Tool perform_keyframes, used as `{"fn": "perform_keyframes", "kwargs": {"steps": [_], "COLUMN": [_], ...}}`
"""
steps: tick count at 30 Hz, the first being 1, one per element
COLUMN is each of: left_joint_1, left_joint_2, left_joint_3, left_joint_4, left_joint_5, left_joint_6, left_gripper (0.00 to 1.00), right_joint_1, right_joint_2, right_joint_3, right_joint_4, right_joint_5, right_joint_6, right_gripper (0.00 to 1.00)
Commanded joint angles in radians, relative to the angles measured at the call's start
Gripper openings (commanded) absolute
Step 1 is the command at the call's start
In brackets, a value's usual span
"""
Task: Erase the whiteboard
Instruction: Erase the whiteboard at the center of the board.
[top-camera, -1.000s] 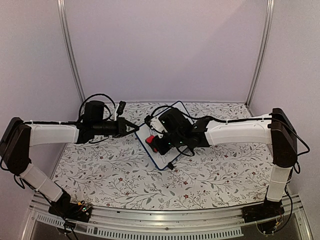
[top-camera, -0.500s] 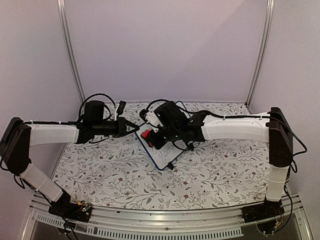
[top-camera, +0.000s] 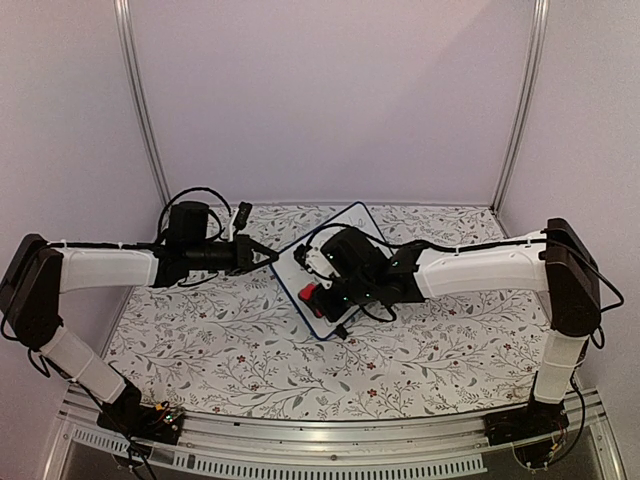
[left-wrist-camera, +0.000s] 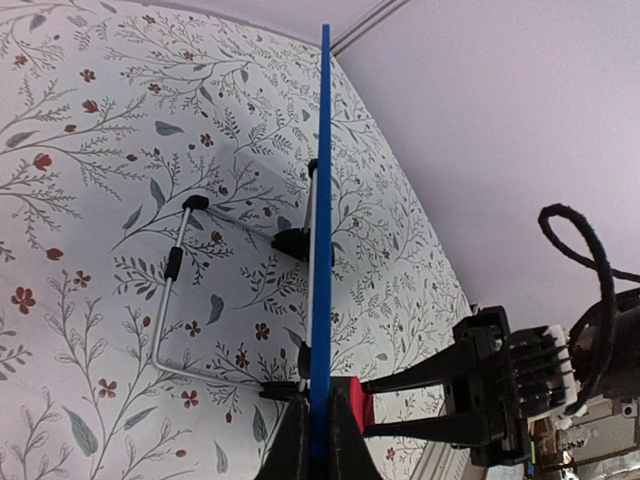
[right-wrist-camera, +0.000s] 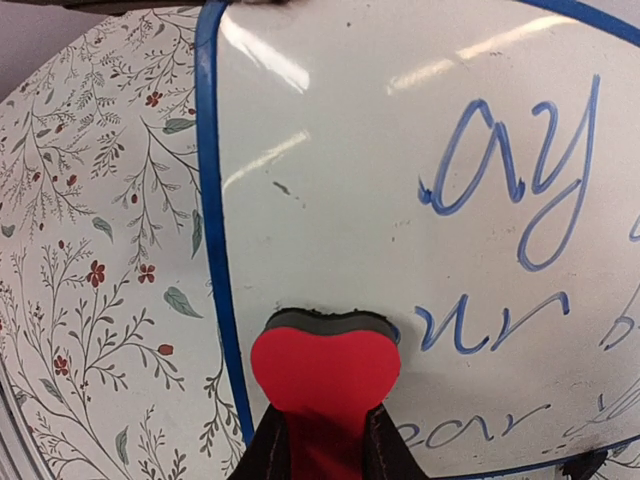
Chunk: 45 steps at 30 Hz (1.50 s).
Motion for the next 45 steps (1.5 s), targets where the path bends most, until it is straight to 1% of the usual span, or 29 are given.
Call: {"fn": "perform_keyframes", "kwargs": {"steps": [1,8,13,16,25,29,33,41,45], "left_joint_1": [-0.007,-0.006,-0.007,-0.006,-0.006,-0.007,-0.008,-0.007,-0.008], "left_joint_2": [0.014,0.009,0.008,0.003,0.005,0.005,0.005,0.005,0.007], "left_joint_3": [-0.003,-0.001,0.001,0.003,0.003,0.0,0.002,0.003,0.004], "left_joint_4": [0.004,0.002,-0.004,-0.008,-0.007,-0.004,-0.003,-0.008,-0.007], "left_joint_5": [-0.003,-0.005,-0.009,-0.015,-0.01,-0.008,-0.009,-0.014,-0.01], "left_joint_6": [-0.02,-0.017,-0.014,-0.013,-0.015,-0.014,-0.014,-0.01,-0.009], "left_gripper": [0.0,0.0,0.0,0.0,0.0,0.0,0.0,0.0,0.0], "right_joint_1": [0.001,-0.012,-0.031,-0.039,-0.041,-0.048,-0.066,-0.087,-0.099], "right_joint_2": [0.002,0.086,0.121,0.112,0.036,0.015,0.029,0.102,0.124], "right_joint_3": [0.047,0.199,0.238,0.203,0.009,-0.022,0.027,0.185,0.209], "right_joint_4": [-0.015,-0.038,-0.04,-0.039,0.004,0.025,0.029,0.004,-0.002], "right_joint_5": [0.034,0.034,0.013,0.012,0.021,0.033,0.038,0.043,0.032], "right_joint_6": [0.006,-0.022,-0.025,-0.022,0.003,0.017,0.014,-0.021,-0.025], "right_gripper": [0.09,0.09,0.09,0.08,0.08,0.08,0.08,0.07,0.07]}}
